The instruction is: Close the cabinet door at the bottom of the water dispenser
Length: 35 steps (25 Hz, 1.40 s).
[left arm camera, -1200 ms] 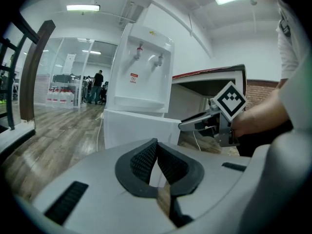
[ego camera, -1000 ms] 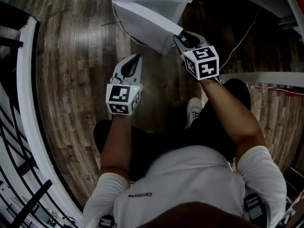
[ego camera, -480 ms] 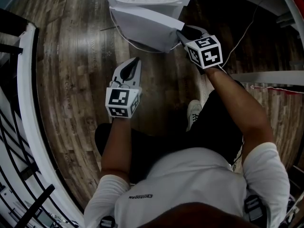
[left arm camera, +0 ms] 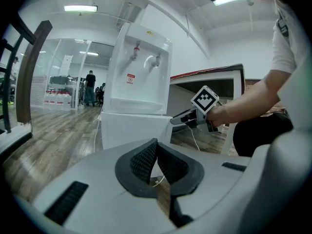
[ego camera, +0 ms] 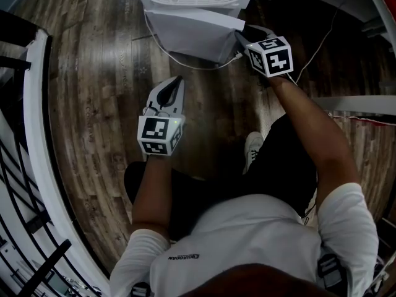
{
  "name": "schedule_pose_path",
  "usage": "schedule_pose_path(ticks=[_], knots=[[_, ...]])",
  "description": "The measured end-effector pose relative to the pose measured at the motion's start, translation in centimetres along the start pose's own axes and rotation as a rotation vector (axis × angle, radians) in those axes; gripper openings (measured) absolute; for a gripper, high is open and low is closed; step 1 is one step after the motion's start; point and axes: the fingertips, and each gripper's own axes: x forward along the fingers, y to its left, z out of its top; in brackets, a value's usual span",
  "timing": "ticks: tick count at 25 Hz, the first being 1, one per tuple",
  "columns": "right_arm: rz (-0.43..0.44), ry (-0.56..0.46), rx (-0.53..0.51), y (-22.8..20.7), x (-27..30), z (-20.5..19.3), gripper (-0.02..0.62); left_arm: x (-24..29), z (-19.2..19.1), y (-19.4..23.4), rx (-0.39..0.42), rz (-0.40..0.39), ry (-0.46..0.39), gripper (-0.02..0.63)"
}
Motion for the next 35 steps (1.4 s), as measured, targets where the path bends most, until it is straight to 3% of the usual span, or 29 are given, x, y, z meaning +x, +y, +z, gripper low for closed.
schedule_pose_path(ticks=[15, 35], knots=[[0.005, -0.121, 0.035, -2.5, 1.7, 0.9, 0.13, 0.4, -0.6, -0.3, 0.007, 0.0, 0.028, -0.005], [-0.026, -0.174, 0.039, -4.6, 3.4, 2.0, 0.129, 0.8, -1.0, -0.4, 0.003, 0.002, 0.041, -0.005]])
